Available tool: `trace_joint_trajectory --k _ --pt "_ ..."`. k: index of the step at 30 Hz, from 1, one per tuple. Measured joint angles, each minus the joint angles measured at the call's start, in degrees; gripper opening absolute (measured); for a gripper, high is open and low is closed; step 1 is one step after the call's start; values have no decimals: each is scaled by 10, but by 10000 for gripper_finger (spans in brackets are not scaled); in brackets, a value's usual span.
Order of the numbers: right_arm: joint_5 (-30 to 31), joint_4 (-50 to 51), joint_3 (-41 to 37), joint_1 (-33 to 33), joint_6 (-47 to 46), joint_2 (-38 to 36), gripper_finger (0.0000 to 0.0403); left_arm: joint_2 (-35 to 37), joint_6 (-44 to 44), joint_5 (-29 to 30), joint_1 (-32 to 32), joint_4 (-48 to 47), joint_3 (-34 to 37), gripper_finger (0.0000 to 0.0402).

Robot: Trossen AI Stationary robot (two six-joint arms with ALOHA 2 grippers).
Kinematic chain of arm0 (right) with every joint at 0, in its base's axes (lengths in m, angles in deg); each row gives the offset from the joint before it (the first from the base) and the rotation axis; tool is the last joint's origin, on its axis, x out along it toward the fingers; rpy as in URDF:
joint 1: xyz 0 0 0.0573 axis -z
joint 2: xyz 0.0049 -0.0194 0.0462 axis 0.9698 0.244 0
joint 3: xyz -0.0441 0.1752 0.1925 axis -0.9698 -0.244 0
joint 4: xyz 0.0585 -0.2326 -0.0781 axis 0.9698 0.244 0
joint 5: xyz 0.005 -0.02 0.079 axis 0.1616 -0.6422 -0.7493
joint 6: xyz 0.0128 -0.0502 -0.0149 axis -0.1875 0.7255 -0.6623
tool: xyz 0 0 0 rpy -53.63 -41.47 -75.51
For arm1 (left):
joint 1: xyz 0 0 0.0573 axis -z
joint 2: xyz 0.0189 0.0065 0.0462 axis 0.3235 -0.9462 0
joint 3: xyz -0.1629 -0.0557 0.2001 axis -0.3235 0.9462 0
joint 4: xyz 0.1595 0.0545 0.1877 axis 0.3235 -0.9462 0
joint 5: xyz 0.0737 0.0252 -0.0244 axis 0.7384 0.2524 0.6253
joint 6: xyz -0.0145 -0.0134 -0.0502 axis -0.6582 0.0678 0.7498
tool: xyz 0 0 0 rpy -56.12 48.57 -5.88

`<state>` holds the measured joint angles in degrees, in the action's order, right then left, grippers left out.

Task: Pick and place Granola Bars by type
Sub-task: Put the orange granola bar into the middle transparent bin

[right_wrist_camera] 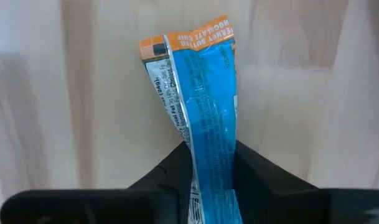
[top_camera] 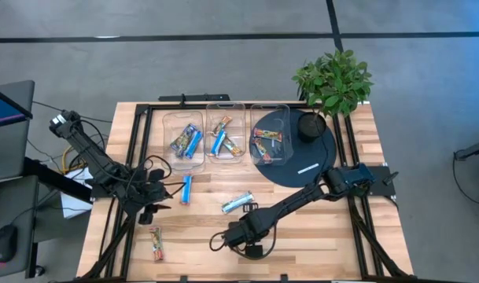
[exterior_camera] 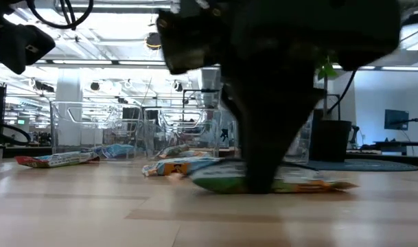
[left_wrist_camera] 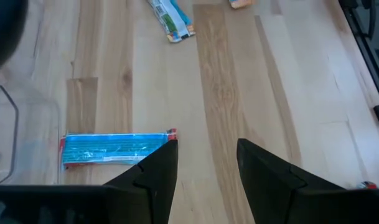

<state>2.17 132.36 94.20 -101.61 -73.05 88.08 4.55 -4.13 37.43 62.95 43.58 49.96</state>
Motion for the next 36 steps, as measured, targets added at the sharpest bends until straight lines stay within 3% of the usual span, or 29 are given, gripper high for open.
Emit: trace_joint_trajectory --k 8,18,25,36 --pt "43 1 77 7 -5 1 81 0 -7 54 0 0 0 159" --pt "196 42 188 84 -150 -1 81 0 -2 123 0 0 0 159" --pt "208 64 244 169 -157 -2 81 0 1 128 0 4 0 159" --pt "206 69 250 299 -175 -2 81 0 3 128 0 10 0 159"
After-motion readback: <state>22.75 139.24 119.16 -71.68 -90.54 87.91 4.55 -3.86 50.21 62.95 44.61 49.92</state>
